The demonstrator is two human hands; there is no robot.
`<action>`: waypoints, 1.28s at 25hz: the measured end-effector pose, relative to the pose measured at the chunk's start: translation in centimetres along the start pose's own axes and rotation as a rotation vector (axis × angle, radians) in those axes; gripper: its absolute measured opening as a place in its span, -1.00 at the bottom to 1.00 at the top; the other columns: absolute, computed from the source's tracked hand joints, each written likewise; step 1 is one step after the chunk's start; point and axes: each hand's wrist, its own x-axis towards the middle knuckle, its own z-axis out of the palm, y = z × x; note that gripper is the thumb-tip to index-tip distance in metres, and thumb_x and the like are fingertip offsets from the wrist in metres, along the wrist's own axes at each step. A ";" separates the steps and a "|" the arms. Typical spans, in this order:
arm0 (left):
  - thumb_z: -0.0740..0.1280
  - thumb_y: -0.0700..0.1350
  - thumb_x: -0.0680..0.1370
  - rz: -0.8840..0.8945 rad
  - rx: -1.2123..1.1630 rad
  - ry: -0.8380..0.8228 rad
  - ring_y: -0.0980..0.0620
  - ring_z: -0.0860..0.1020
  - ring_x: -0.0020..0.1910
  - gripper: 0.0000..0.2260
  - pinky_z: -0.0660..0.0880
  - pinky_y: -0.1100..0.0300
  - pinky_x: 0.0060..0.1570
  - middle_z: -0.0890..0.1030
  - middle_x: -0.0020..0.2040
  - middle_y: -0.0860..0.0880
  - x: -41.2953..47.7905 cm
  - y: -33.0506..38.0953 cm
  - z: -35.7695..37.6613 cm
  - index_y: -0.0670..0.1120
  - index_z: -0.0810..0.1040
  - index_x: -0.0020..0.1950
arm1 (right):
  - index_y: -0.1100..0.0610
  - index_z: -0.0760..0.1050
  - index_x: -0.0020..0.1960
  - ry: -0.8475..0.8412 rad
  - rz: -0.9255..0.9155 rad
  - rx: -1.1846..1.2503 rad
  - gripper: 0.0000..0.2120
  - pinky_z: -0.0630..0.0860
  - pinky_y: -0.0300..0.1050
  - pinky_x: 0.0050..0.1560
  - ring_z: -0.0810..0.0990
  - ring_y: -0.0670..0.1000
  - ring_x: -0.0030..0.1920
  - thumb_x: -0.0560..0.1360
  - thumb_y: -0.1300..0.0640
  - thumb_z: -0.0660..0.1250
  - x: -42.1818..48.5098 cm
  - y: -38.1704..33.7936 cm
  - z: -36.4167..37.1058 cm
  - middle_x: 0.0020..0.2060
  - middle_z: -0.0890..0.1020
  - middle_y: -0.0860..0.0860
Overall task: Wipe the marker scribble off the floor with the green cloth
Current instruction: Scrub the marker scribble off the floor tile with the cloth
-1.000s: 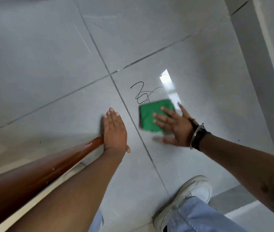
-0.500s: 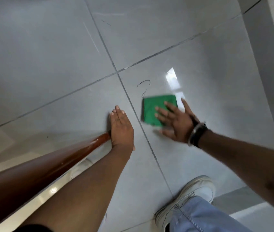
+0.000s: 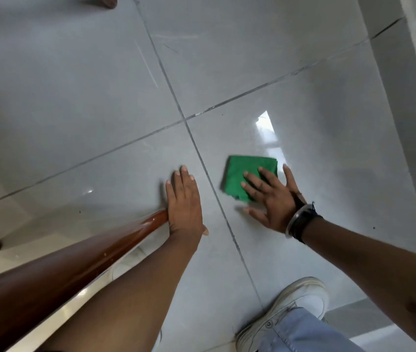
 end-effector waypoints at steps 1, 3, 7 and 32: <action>0.45 0.45 0.09 0.006 -0.013 0.019 -0.33 -0.15 0.54 0.36 -0.18 -0.24 0.48 -0.22 0.54 -0.35 -0.1 0.0 -0.1 -0.22 -0.25 0.53 | -0.04 0.19 0.51 0.019 0.053 0.021 -0.27 -0.17 0.40 0.44 0.14 0.14 0.53 0.45 -0.34 -0.19 1.7 -0.1 -1.1 0.54 0.23 -0.04; 0.47 0.45 0.07 0.015 0.007 0.026 -0.32 -0.13 0.54 0.40 -0.18 -0.19 0.49 -0.19 0.55 -0.35 0.4 0.1 -0.5 -0.25 -0.27 0.52 | -0.02 0.20 0.50 0.122 0.173 0.083 -0.24 -0.16 0.40 0.43 0.15 0.18 0.51 0.44 -0.36 -0.20 6.5 -0.6 -3.7 0.53 0.23 0.00; 0.43 0.48 0.08 -0.029 0.046 -0.039 -0.33 -0.13 0.54 0.42 -0.19 -0.20 0.49 -0.17 0.54 -0.38 1.2 0.4 -1.1 -0.37 -0.26 0.49 | 0.03 0.14 0.53 0.108 0.143 0.013 -0.26 -0.14 0.41 0.44 0.08 0.21 0.53 0.48 -0.36 -0.08 9.4 -0.5 -5.7 0.56 0.14 0.03; 0.34 -0.11 0.40 0.014 -0.333 -0.073 -0.17 0.37 0.28 -0.68 0.21 -0.07 0.34 0.47 0.25 -0.16 -7.7 -0.1 -6.9 -0.07 0.48 0.15 | 0.16 0.61 -0.02 0.067 0.261 0.007 -0.74 0.59 0.02 -0.14 0.66 0.19 -0.25 0.30 0.25 0.49 -5.2 -3.9 3.4 -0.03 0.68 0.16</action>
